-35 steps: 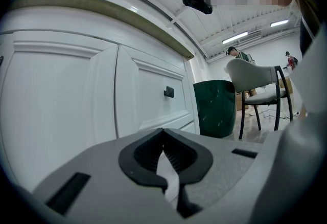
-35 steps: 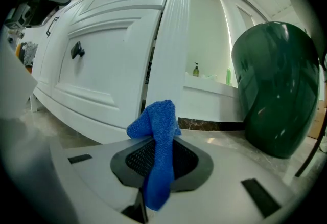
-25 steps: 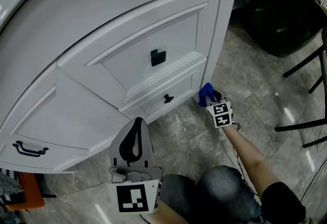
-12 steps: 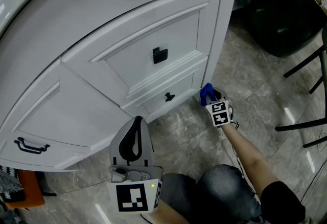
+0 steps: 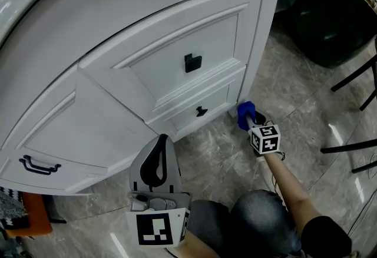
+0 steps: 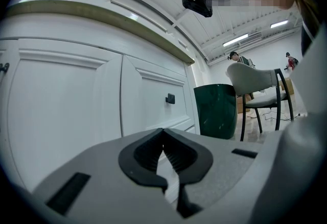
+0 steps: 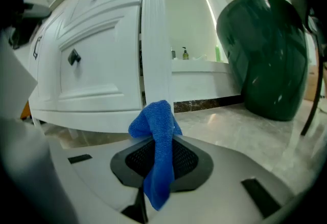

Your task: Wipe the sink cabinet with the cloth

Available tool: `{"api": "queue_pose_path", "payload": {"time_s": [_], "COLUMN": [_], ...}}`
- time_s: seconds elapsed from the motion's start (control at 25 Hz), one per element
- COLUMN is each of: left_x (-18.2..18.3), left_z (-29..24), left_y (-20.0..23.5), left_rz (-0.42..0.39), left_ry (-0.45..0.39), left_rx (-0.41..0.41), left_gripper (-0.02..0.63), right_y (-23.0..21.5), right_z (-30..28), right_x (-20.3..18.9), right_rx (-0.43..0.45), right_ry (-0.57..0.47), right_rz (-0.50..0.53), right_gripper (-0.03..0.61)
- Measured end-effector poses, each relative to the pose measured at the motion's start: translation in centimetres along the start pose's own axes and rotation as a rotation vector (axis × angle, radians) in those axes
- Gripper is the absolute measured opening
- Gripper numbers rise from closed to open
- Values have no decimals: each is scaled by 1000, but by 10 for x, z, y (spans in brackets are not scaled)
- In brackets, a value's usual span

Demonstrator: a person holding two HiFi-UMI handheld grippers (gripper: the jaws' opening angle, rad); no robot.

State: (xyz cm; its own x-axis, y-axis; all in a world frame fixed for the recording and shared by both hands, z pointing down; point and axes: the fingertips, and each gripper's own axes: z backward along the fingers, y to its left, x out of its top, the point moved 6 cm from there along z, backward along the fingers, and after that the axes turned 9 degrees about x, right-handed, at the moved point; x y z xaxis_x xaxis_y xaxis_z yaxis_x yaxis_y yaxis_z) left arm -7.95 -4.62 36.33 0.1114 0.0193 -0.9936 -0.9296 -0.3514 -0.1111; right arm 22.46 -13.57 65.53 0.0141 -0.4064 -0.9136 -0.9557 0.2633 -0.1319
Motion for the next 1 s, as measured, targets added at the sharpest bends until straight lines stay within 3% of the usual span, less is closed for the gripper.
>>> {"api": "queue_pose_path", "payload": {"time_s": [0.12, 0.44, 0.76, 1.0], "left_x": [-5, -11, -9, -7], "left_z": [-3, -11, -7, -6], "left_y": [3, -1, 4, 4], "left_rz": [-5, 20, 32, 28], "left_ry": [9, 15, 0, -11], "left_rx": [0, -33, -14, -8], "left_gripper": [5, 5, 5, 5], "right_y": [8, 33, 72, 102], "right_z": [34, 81, 118, 130], "right_x": [15, 93, 189, 211], "right_rx": [14, 75, 111, 74], "right_ry": [-74, -105, -342, -427], "right_rz": [-75, -49, 126, 293], "right_gripper": [58, 58, 58, 57]}}
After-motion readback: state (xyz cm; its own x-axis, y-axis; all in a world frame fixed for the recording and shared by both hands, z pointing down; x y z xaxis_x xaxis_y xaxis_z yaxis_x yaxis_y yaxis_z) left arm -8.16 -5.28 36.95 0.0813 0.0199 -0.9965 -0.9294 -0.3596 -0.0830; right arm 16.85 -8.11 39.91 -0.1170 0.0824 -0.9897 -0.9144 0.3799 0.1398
